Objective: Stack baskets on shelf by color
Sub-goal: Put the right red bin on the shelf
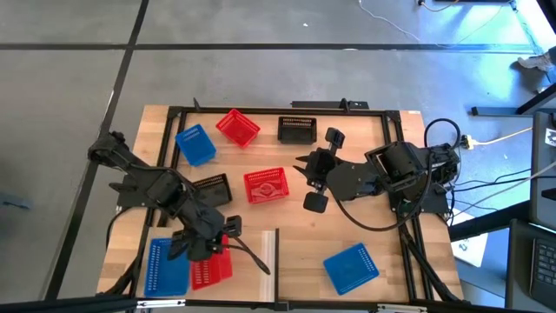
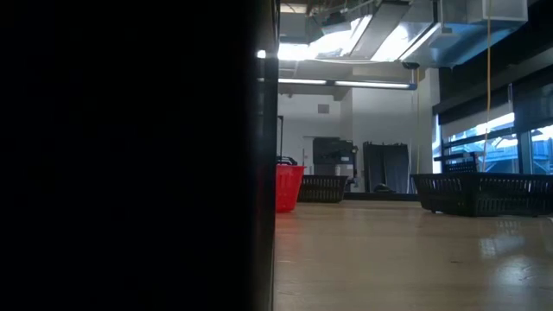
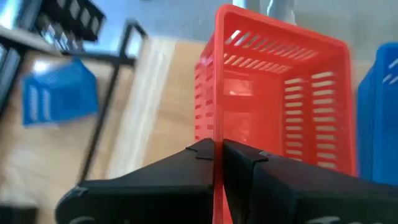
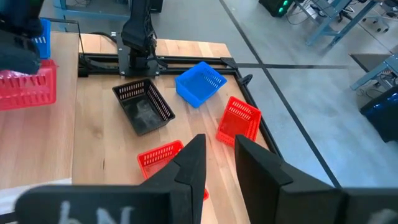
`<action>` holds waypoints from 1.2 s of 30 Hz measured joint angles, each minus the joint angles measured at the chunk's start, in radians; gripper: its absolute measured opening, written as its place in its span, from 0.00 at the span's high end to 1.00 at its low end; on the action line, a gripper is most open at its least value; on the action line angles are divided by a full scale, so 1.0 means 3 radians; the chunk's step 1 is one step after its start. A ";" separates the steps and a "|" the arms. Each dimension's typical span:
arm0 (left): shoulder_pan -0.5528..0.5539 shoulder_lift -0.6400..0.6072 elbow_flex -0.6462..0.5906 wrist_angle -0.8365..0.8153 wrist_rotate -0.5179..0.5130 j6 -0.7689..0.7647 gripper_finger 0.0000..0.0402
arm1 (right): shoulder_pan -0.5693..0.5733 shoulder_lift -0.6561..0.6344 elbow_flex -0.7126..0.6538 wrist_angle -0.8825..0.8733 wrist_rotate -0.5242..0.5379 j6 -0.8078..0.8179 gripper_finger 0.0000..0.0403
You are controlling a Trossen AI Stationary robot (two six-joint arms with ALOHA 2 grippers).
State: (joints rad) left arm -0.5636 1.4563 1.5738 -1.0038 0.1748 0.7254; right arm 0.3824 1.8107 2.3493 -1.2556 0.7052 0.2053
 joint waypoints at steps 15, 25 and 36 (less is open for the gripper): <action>-0.0112 0.0036 0.0001 0.0126 -0.0325 -0.0404 0.93 | 0.0000 0.0000 0.0000 -0.0004 0.0000 -0.0001 0.78; -0.0133 0.0036 0.0001 0.0156 -0.0437 -0.0393 0.94 | 0.0000 0.0001 0.0000 -0.0004 -0.0001 -0.0001 0.78; -0.0136 -0.0351 0.0001 0.0290 -0.1266 -0.1594 0.98 | 0.0014 0.0131 0.0000 0.0003 -0.0978 0.0168 0.79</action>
State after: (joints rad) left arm -0.6044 1.3509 1.5742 -0.9168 -0.2050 0.2473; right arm 0.3866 1.8501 2.3492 -1.2549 0.4119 0.2557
